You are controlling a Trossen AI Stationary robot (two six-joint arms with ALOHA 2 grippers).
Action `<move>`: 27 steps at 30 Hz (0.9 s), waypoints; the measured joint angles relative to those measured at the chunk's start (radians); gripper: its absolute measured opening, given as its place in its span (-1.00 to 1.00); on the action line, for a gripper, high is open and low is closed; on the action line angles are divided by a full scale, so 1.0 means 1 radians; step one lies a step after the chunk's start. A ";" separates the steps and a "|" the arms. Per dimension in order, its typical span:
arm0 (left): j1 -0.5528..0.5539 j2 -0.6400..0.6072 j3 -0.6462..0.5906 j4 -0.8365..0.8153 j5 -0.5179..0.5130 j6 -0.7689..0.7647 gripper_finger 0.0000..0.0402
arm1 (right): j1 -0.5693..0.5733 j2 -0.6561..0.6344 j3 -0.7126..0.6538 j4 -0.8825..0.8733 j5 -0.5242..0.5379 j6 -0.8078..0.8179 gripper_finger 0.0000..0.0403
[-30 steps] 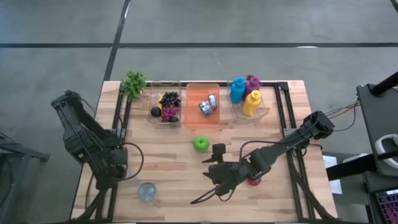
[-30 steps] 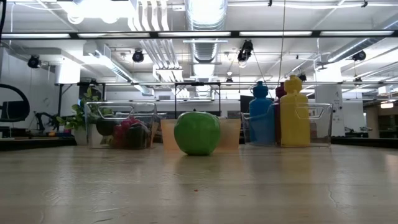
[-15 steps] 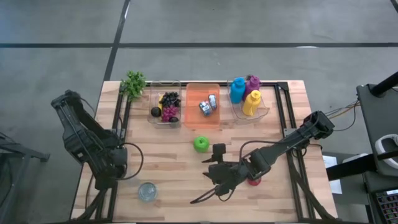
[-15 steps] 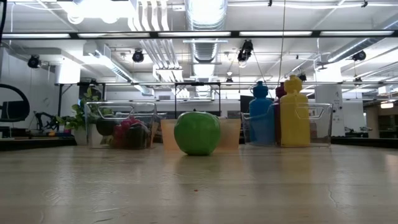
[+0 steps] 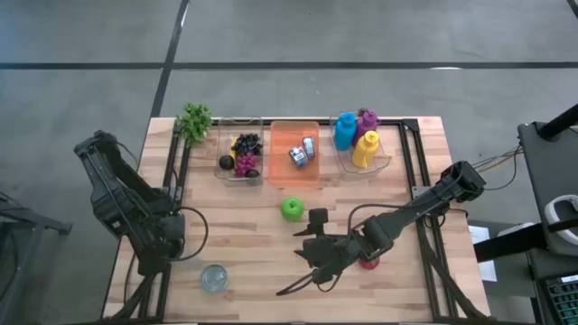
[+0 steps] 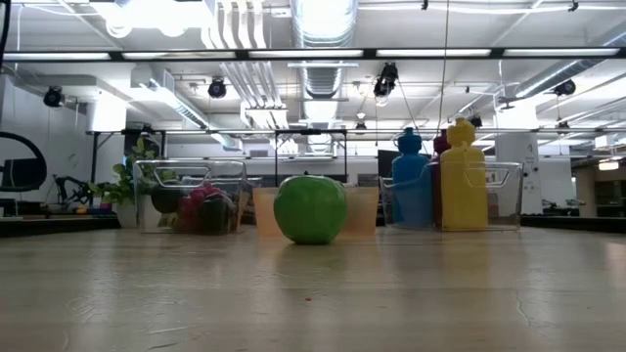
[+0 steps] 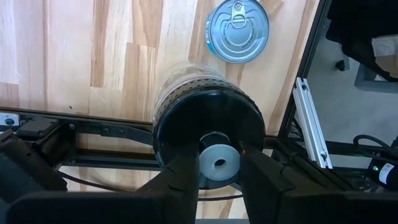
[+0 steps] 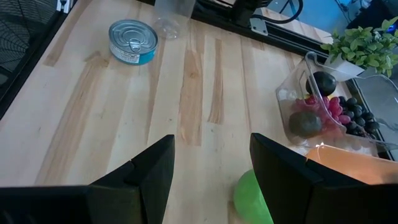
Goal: Pick & Place Food Item
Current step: Put the transparent water bottle into the right transparent bin
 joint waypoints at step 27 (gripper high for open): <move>0.000 -0.009 0.001 -0.040 -0.029 -0.001 -0.59 | 0.000 0.000 0.000 -0.001 -0.001 0.000 0.02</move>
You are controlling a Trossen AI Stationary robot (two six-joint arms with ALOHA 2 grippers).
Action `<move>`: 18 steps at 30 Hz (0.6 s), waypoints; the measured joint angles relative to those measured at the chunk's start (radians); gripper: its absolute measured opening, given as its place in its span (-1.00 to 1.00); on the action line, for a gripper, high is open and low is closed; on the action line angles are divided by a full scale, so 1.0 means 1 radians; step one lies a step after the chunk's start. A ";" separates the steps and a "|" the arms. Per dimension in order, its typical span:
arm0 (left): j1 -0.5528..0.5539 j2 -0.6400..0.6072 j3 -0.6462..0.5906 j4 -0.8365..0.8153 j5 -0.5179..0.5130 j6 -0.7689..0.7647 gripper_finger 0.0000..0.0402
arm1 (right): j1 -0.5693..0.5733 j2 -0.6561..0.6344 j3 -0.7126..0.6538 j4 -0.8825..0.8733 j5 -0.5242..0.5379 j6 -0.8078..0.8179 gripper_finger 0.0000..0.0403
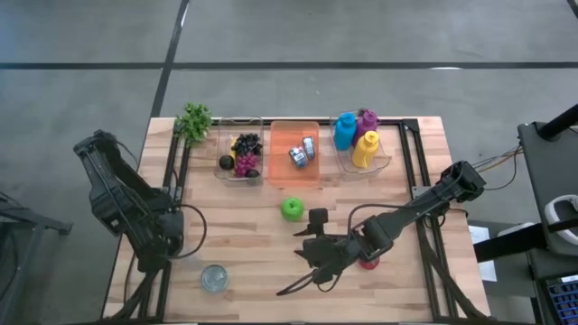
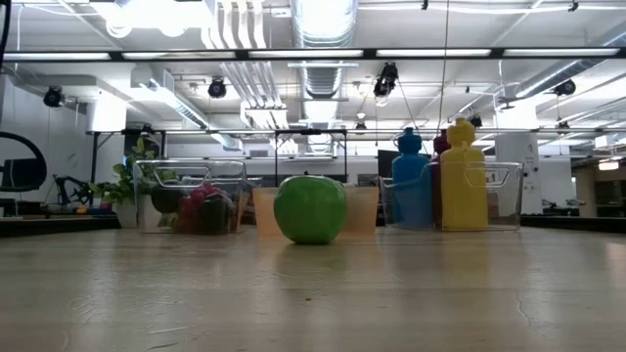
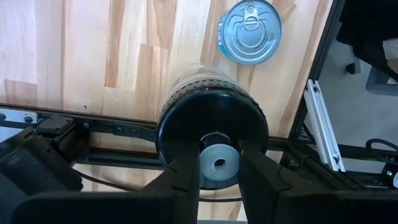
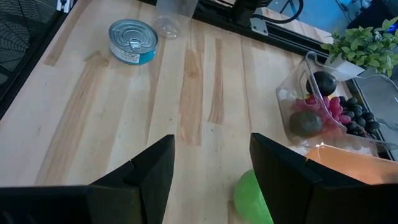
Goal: Pick & Place Food Item
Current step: Put the transparent water bottle into the right transparent bin
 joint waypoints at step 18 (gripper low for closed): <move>0.014 -0.005 0.099 -0.017 -0.098 -0.012 -0.59 | 0.000 -0.007 0.000 -0.008 -0.001 0.000 0.02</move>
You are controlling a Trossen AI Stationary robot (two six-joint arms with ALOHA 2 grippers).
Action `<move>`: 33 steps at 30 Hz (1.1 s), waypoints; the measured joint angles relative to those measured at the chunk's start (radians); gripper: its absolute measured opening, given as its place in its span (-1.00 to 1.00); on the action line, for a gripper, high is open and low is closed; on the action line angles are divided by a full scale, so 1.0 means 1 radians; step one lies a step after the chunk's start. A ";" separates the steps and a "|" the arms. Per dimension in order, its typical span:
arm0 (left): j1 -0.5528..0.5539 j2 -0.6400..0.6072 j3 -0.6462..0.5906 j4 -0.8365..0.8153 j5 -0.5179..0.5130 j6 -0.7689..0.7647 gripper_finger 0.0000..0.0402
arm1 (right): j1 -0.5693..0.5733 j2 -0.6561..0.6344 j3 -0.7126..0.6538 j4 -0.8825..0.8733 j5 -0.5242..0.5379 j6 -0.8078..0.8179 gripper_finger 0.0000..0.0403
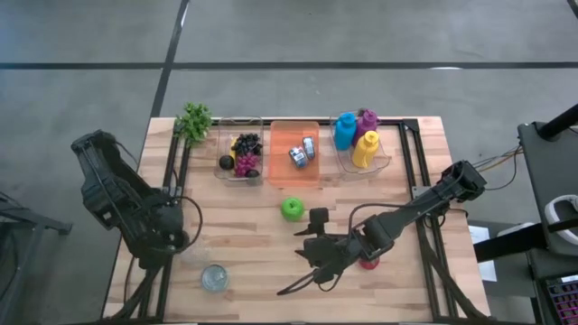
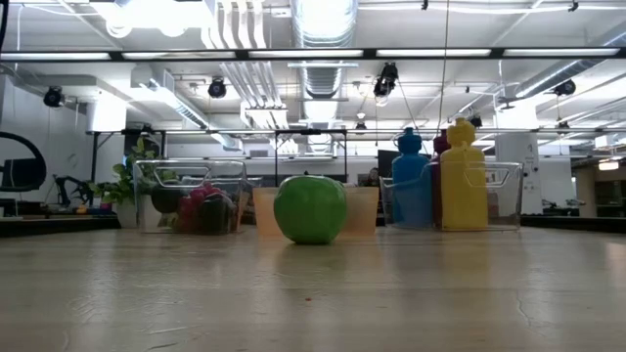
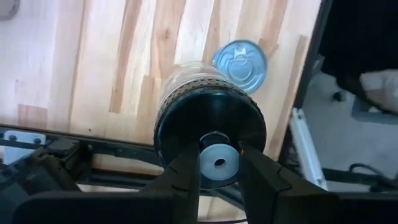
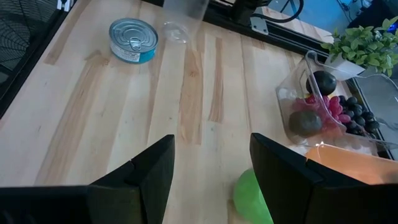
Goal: Pick & Place Food Item
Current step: Put the transparent water bottle into the right transparent bin
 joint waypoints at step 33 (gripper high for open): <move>0.561 0.518 0.641 0.004 0.103 0.741 -0.59 | 0.082 -0.254 -0.002 -0.253 -0.026 0.131 0.02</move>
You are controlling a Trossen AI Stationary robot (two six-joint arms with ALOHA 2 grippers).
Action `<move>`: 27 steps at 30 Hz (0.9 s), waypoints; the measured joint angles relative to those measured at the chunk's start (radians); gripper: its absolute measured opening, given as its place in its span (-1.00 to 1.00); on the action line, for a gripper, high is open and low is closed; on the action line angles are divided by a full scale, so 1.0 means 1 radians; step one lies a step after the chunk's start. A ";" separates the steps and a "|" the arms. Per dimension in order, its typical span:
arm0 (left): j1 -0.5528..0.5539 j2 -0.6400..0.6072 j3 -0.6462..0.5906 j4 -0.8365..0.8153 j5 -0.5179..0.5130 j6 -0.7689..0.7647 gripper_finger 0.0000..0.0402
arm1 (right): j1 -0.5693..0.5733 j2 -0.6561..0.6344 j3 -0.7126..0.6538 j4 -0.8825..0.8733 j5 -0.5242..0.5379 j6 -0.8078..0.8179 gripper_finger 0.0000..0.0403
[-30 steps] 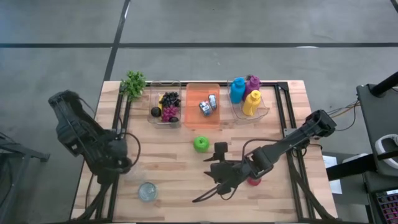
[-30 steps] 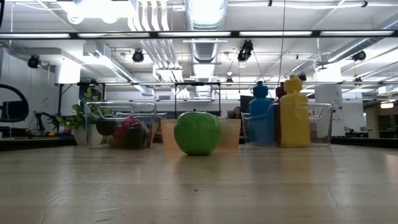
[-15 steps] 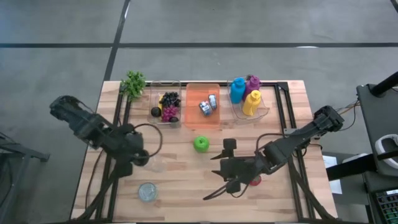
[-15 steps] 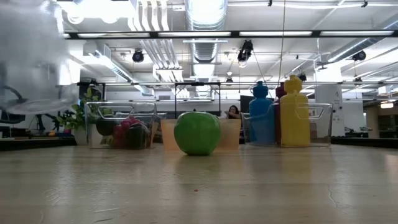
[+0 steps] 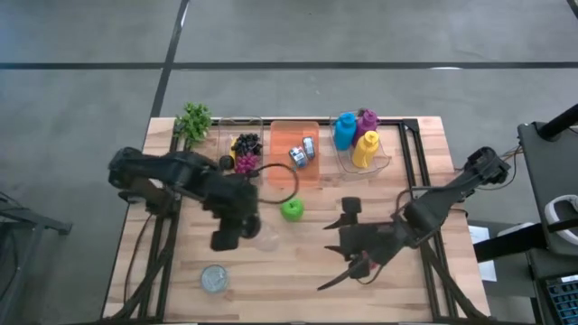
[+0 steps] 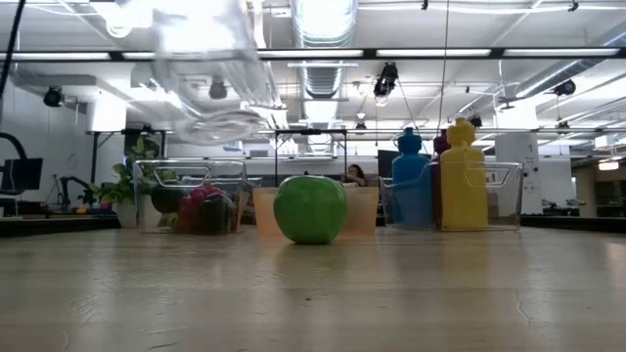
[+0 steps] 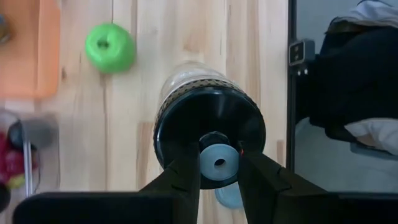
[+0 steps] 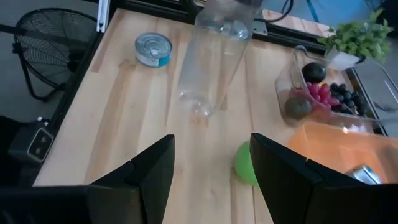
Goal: Pick & Place Food Item
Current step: Put the transparent water bottle into the right transparent bin
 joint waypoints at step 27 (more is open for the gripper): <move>0.085 0.307 0.137 0.025 0.059 0.191 -0.59 | 0.043 -0.147 -0.106 -0.006 0.009 0.079 0.02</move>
